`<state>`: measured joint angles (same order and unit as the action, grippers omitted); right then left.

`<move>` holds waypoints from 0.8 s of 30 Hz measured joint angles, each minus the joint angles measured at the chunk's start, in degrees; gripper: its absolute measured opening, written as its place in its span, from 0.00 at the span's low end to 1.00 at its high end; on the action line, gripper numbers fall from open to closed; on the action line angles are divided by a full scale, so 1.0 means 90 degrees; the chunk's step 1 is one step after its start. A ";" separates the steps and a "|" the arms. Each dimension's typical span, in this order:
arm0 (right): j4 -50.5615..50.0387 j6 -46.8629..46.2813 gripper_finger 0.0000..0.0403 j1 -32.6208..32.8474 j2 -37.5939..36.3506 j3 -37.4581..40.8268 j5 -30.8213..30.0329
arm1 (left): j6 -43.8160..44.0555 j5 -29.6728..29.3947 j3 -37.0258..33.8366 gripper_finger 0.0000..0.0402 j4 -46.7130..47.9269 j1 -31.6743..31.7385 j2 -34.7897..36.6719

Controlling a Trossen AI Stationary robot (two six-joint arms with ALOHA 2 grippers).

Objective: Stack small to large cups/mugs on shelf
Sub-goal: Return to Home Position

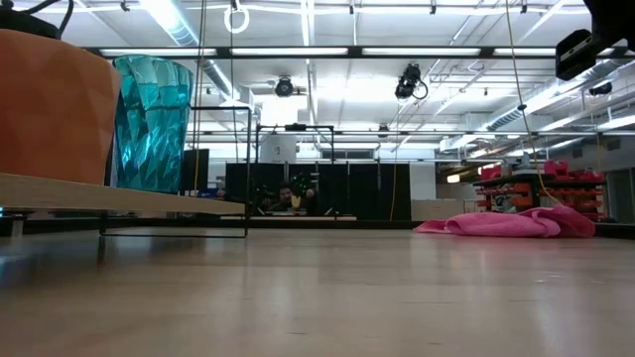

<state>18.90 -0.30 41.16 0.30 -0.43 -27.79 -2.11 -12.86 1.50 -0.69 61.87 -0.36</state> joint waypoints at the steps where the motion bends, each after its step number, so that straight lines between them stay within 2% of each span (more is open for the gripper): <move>1: 0.0000 0.0000 0.03 -0.0001 0.0000 0.0000 0.0000 | 0.0000 0.0000 0.0000 0.10 0.0000 0.0000 0.0000; 13: 0.0000 0.0000 0.03 -0.0001 0.0000 0.0000 0.0000 | 0.0000 0.0000 0.0000 0.07 0.0000 -0.0002 0.0000; 24: 0.0000 0.0000 0.03 0.0001 0.0000 0.0000 0.0000 | 0.0001 0.0000 0.0000 0.10 0.0000 0.0000 0.0000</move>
<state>18.89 -0.30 41.17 0.30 -0.43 -27.79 -2.10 -12.86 1.50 -0.69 61.87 -0.36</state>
